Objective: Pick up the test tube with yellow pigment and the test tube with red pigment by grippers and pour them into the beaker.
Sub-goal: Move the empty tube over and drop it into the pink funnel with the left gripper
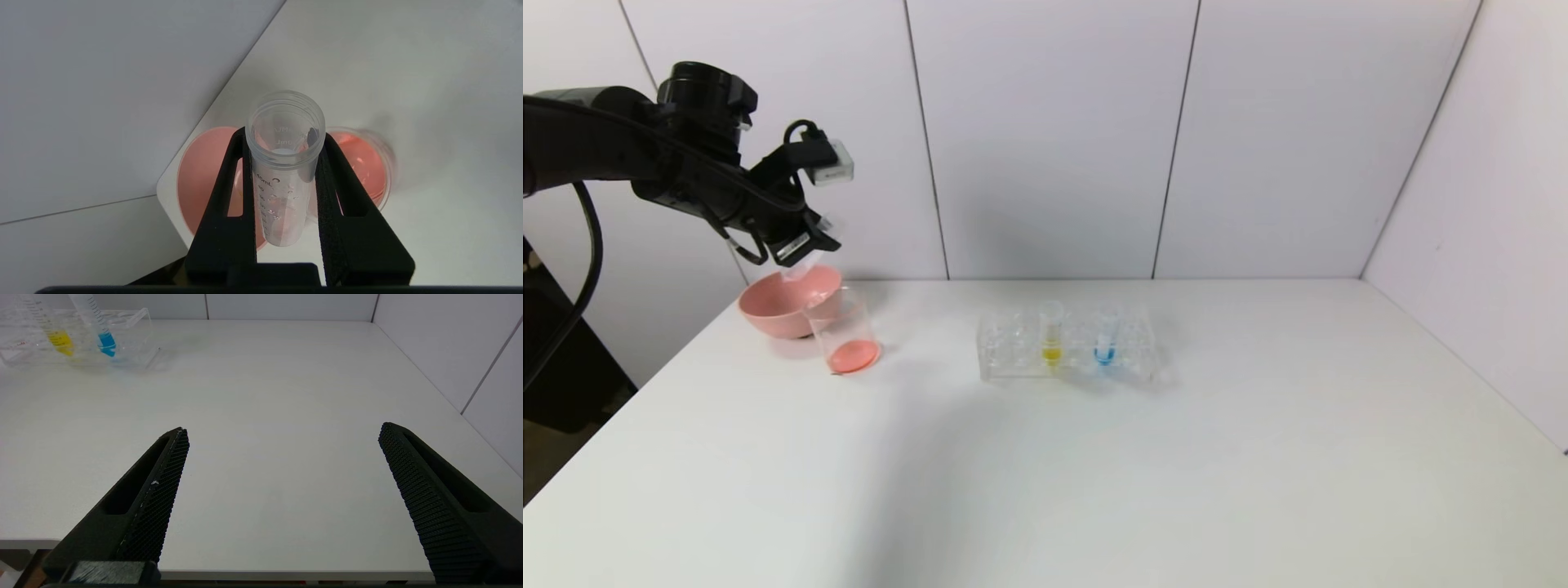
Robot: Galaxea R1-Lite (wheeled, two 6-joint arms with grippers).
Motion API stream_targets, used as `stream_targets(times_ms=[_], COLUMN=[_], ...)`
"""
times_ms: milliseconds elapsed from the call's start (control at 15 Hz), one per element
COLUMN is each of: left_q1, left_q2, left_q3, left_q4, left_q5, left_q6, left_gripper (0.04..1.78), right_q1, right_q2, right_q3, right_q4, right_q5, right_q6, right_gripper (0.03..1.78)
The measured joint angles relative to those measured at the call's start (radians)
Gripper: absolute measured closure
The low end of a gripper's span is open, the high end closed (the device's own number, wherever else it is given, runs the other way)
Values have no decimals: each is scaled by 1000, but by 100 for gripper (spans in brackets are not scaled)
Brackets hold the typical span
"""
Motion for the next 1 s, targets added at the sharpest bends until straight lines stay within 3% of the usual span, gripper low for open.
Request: stream_targets(times_ms=[133, 400, 1000], left_q1=[7, 31, 107], left_q2=[-1, 12, -12], left_q3=[9, 47, 387], left_q4=[-107, -409, -931], left_q5=[-59, -59, 102], left_q6=[-154, -394, -890], left_gripper=[138, 138, 138], right_q1=[0, 0, 0], right_q2=[0, 0, 0], right_q3=[0, 0, 0], right_q4=[0, 0, 0], right_q5=[0, 0, 0], right_q6=[0, 0, 0], right_gripper=[11, 11, 11])
